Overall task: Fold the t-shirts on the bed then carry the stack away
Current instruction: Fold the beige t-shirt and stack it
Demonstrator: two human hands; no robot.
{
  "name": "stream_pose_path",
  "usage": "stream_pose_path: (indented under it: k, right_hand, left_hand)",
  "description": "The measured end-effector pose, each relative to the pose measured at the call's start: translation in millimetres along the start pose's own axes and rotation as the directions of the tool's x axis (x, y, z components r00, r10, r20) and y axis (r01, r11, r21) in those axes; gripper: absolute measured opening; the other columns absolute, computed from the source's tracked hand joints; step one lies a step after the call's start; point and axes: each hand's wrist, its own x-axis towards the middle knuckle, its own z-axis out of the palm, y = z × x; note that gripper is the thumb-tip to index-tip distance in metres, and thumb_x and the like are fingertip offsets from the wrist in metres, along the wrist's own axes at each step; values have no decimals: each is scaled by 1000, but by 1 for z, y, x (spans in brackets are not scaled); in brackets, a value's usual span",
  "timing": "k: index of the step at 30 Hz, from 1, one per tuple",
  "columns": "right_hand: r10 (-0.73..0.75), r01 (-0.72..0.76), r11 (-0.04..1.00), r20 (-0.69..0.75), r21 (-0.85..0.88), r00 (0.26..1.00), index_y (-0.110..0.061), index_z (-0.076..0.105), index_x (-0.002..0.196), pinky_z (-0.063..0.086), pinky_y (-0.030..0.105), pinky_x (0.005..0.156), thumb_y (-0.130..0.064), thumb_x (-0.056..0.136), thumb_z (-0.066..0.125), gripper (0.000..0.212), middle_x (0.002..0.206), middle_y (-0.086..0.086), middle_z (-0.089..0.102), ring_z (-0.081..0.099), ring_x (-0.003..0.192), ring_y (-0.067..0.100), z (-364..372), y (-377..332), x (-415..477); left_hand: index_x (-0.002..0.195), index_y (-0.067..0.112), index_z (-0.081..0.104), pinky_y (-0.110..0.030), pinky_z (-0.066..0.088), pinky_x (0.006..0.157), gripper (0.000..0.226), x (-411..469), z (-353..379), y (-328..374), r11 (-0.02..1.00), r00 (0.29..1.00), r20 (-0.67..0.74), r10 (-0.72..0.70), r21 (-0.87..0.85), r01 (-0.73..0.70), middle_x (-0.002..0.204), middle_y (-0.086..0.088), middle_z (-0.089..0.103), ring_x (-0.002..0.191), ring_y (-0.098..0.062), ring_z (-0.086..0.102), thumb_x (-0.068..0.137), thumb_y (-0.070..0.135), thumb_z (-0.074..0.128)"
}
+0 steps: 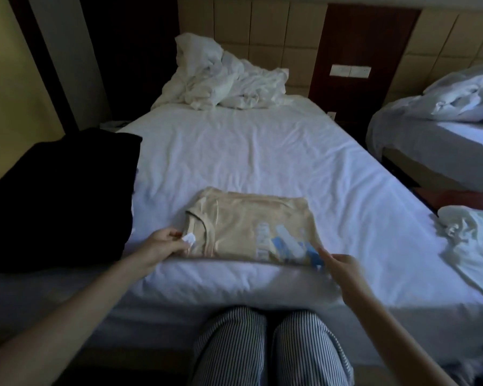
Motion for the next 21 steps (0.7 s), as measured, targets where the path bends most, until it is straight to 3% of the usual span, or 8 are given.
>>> stream_pose_path:
  k: [3, 9, 12, 13, 15, 18, 21]
  right_hand:
    - [-8, 0, 997, -105, -74, 994, -20, 62, 48, 39, 38, 79, -58, 84, 54, 52, 56, 3, 53, 57, 97, 35, 7, 5, 7]
    - [-60, 33, 962, -92, -270, 994, -16, 58, 51, 37, 36, 78, -54, 84, 55, 51, 69, 8, 59, 52, 103, 32, -2, 16, 9]
    - [-134, 77, 909, -111, -410, 985, -15, 62, 65, 31, 38, 92, -50, 88, 52, 43, 100, 4, 58, 40, 116, 28, 11, 28, 6]
    - [-146, 72, 898, -140, -435, 979, -15, 65, 79, 26, 39, 98, -49, 89, 51, 38, 113, 7, 54, 35, 121, 28, 15, 26, 4]
    - [-207, 102, 886, -188, -453, 960, -8, 58, 109, 18, 40, 103, -45, 90, 52, 42, 127, 13, 46, 27, 127, 29, 19, 17, -1]
    - [-477, 342, 822, -222, -455, 851, -8, 50, 127, 18, 44, 103, -38, 84, 61, 53, 132, 15, 47, 29, 130, 34, 20, -6, -7]
    - [-643, 561, 639, 34, -527, 765, -13, 49, 132, 24, 44, 103, -57, 75, 27, 75, 136, 9, 50, 36, 131, 31, 34, -32, -1]
  left_hand:
    - [72, 10, 60, -21, 37, 61, 23, -3, 7, 11, 982, 998, -38, 51, 186, -43, 64, 1, 55, 65, -12, 50, 85, 28, 69]
    - [67, 4, 59, -25, 32, 58, 26, -7, -4, 8, 938, 995, -51, 89, 339, -67, 65, -4, 50, 66, -14, 46, 88, 17, 65]
    - [58, 14, 46, -29, 31, 55, 36, -11, 4, -4, 857, 992, -71, 105, 512, -54, 57, 0, 46, 67, -19, 48, 87, 20, 66]
    - [62, 13, 46, -30, 33, 58, 33, -13, 7, -3, 820, 990, -89, 108, 571, -38, 62, -3, 50, 70, -21, 52, 85, 24, 67]
    - [87, 10, 50, -33, 40, 72, 33, -18, 14, 10, 696, 982, -147, 120, 718, 23, 90, -8, 59, 89, -29, 57, 80, 37, 69]
    - [124, 13, 45, -39, 36, 94, 53, -18, 31, 34, 583, 922, -230, 310, 812, 6, 124, -14, 51, 118, -36, 45, 80, 34, 65]
    - [134, 21, 45, -35, 26, 100, 52, -11, 64, 55, 490, 865, -45, 499, 839, -239, 139, -5, 46, 129, -29, 35, 85, 40, 44]
